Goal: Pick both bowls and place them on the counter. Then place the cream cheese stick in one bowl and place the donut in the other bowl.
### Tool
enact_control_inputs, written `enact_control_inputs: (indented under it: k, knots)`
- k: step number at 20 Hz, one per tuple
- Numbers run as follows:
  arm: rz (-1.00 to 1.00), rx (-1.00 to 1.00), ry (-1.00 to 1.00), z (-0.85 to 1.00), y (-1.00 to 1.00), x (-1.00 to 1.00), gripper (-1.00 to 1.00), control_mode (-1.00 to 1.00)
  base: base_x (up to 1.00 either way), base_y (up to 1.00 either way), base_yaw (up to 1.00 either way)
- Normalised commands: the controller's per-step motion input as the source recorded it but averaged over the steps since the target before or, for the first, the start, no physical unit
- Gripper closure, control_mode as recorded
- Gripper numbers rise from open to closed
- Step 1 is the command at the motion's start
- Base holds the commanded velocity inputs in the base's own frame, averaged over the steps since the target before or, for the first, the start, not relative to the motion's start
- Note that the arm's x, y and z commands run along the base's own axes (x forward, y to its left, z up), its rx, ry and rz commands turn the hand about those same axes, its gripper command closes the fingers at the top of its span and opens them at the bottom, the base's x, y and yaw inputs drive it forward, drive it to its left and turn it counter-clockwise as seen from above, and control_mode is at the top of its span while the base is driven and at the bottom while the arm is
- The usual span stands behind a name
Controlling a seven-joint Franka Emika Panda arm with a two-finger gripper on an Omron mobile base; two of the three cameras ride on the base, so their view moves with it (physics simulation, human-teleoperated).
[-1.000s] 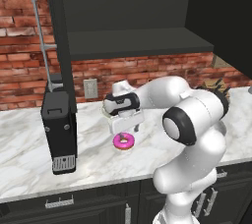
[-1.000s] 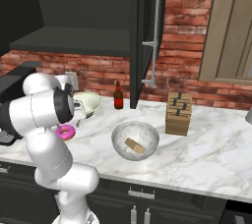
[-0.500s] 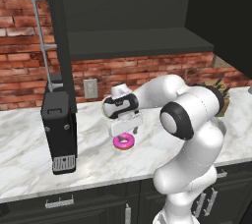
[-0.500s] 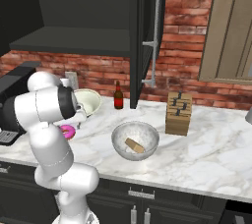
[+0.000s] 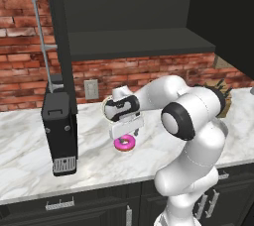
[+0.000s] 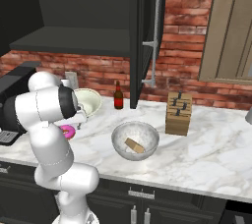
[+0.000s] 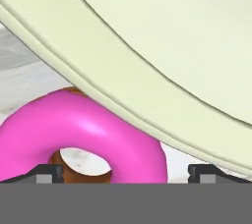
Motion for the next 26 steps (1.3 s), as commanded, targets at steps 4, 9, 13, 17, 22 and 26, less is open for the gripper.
enact_control_inputs:
  k: [4,9,13,17,22,26]
  knots:
    - [-0.01,0.0,-0.05,-0.1,-0.03,-0.02,-1.0,-1.0,0.0,0.0,0.0]
    - [-0.02,0.0,-0.06,-0.09,-0.02,-0.07,-1.0,-1.0,0.0,0.0,0.0]
    - [-0.02,0.0,-0.06,-0.08,-0.03,-0.07,-1.0,-1.0,0.0,0.0,0.0]
    - [-0.02,0.0,-0.04,-0.11,-0.04,-0.08,-1.0,-1.0,0.0,0.0,0.0]
    - [-0.03,0.0,-0.01,-0.09,-0.08,-0.12,-1.0,-1.0,0.0,0.0,0.0]
    - [-0.05,0.0,0.0,-0.07,-0.11,-0.13,-1.0,-1.0,0.0,0.0,0.0]
